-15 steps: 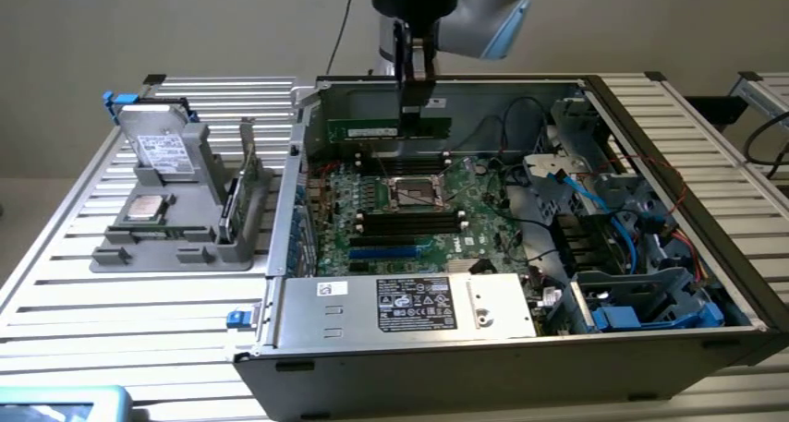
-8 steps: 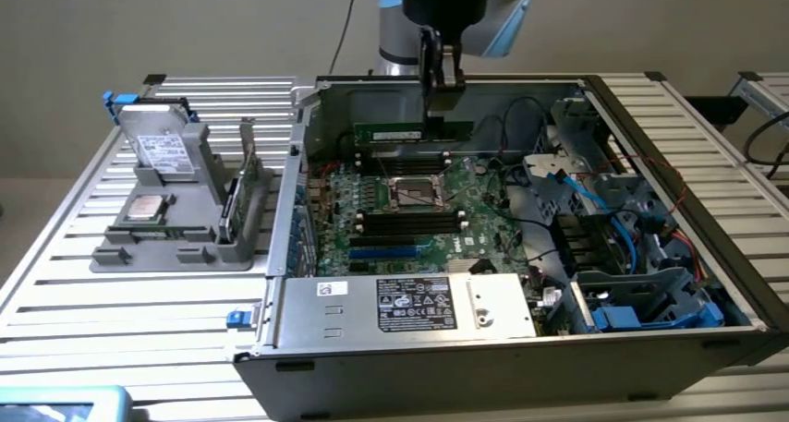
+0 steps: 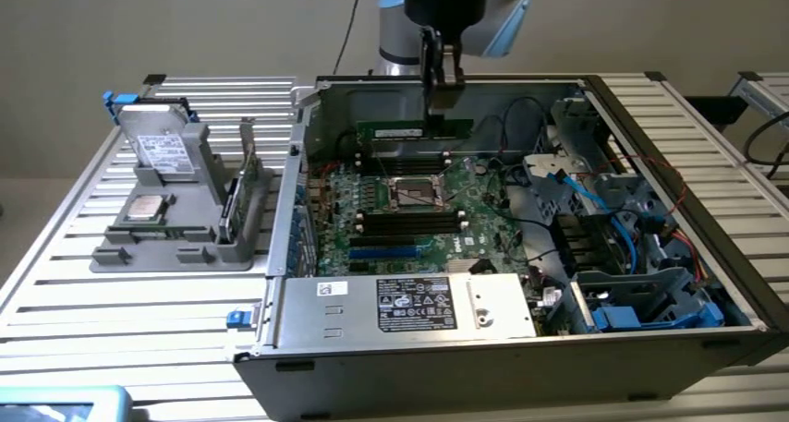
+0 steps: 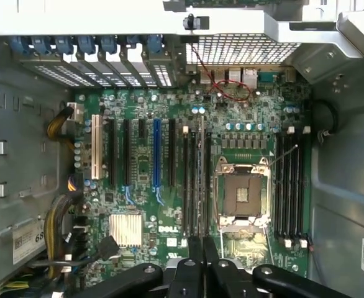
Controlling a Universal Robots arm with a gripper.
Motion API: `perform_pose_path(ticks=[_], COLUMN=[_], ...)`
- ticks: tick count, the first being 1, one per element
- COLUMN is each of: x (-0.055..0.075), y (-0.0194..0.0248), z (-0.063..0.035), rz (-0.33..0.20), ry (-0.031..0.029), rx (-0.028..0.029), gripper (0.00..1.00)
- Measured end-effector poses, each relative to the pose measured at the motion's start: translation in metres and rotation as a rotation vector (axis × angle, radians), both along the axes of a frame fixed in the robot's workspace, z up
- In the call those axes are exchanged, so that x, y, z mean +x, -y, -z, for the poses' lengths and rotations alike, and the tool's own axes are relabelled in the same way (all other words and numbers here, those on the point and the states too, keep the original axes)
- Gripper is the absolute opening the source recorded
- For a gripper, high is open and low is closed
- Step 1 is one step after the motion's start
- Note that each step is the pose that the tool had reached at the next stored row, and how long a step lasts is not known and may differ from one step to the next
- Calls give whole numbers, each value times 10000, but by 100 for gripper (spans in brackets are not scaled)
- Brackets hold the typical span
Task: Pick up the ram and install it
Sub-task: 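Pick up the ram and move it above insertion slot, then insert the ram into the slot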
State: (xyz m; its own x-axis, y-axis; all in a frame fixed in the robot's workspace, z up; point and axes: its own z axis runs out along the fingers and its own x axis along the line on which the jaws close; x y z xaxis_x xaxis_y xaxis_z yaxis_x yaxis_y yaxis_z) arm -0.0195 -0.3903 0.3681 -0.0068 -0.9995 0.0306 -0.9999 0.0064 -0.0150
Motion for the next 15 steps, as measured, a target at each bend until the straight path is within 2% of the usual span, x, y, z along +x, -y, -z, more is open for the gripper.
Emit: perform_pose_path(ticks=[8,13,15], x=[0,1,1], y=[-188,-213,-214], z=[93,178,206], rz=[1,0,0], ry=[-4,-3,-3], rx=[-2,-12,-34], gripper=[12,12,12])
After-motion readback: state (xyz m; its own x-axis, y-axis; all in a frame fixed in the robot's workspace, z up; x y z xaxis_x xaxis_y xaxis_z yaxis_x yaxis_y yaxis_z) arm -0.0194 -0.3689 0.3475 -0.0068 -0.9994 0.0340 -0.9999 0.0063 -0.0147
